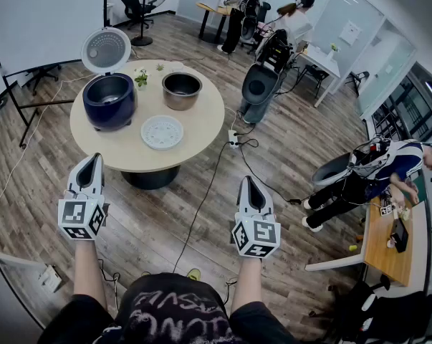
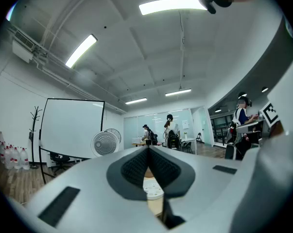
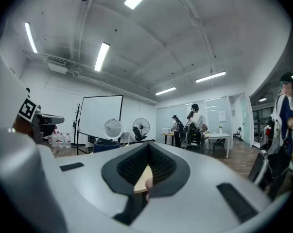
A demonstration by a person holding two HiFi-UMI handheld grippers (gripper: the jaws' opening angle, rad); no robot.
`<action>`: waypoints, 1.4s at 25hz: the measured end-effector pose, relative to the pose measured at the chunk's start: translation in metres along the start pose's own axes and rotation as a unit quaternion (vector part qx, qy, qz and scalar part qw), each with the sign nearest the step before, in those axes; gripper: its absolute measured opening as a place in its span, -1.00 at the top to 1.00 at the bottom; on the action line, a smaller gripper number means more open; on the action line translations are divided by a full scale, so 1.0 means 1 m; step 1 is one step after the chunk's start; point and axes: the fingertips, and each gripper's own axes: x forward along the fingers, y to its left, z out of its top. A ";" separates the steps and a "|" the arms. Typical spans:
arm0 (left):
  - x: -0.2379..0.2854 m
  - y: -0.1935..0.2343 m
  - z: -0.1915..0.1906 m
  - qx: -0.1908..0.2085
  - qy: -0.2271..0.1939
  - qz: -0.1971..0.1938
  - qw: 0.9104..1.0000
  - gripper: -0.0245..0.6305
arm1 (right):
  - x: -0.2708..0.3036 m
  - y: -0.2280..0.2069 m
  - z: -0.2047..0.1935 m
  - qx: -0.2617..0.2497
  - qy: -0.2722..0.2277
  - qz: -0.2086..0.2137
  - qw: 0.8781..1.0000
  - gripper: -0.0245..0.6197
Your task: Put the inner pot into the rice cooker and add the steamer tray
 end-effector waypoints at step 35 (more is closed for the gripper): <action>0.004 -0.026 0.003 0.009 -0.007 -0.031 0.999 0.46 | -0.013 -0.005 -0.005 0.032 -0.012 0.019 0.999 0.32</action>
